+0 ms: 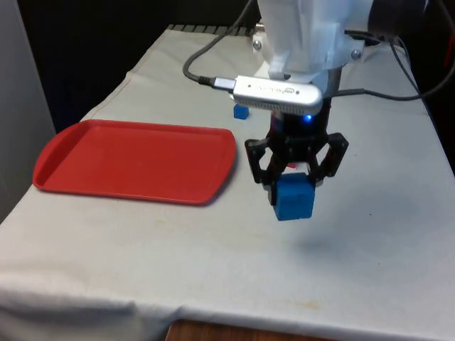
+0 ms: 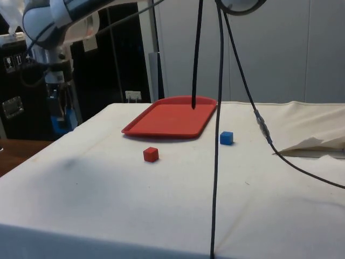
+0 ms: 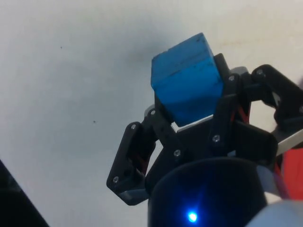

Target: Pick up the largest block and place it onto the tray.

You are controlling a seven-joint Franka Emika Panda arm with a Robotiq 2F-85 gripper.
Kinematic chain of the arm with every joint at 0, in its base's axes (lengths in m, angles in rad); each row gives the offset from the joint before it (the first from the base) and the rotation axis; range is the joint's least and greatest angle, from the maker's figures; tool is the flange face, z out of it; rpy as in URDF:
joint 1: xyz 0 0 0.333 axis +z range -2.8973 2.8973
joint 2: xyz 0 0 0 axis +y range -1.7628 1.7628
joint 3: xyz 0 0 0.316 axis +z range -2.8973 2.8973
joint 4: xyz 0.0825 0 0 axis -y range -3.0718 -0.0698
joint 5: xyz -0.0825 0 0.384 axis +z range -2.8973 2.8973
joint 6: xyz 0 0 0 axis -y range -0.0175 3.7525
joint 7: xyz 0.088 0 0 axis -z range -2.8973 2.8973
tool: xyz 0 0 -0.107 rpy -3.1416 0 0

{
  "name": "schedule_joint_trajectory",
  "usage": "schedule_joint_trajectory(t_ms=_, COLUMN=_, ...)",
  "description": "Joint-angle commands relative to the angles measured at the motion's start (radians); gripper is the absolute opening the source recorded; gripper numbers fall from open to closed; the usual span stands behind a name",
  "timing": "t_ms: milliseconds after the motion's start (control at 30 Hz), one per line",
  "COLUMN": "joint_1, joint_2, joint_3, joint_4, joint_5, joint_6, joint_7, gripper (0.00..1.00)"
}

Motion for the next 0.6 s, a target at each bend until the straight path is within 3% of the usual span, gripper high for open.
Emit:
schedule_joint_trajectory(t_ms=0, joint_1=0.001, joint_2=-0.011, joint_3=-0.003, joint_4=-0.006, joint_5=-0.003, joint_6=-0.013, joint_7=-0.003, gripper=0.00)
schedule_joint_trajectory(t_ms=367, joint_1=0.009, joint_2=-0.071, joint_3=-0.031, joint_4=-0.064, joint_5=-0.002, joint_6=-0.048, joint_7=-0.035, gripper=0.00)
schedule_joint_trajectory(t_ms=400, joint_1=0.002, joint_2=-0.054, joint_3=-0.027, joint_4=-0.040, joint_5=0.000, joint_6=-0.055, joint_7=-0.028, gripper=0.00)
schedule_joint_trajectory(t_ms=467, joint_1=0.011, joint_2=-0.089, joint_3=-0.035, joint_4=-0.089, joint_5=-0.002, joint_6=-0.047, joint_7=-0.045, gripper=0.00)
schedule_joint_trajectory(t_ms=567, joint_1=0.012, joint_2=-0.106, joint_3=-0.039, joint_4=-0.115, joint_5=-0.002, joint_6=-0.043, joint_7=-0.059, gripper=0.00)
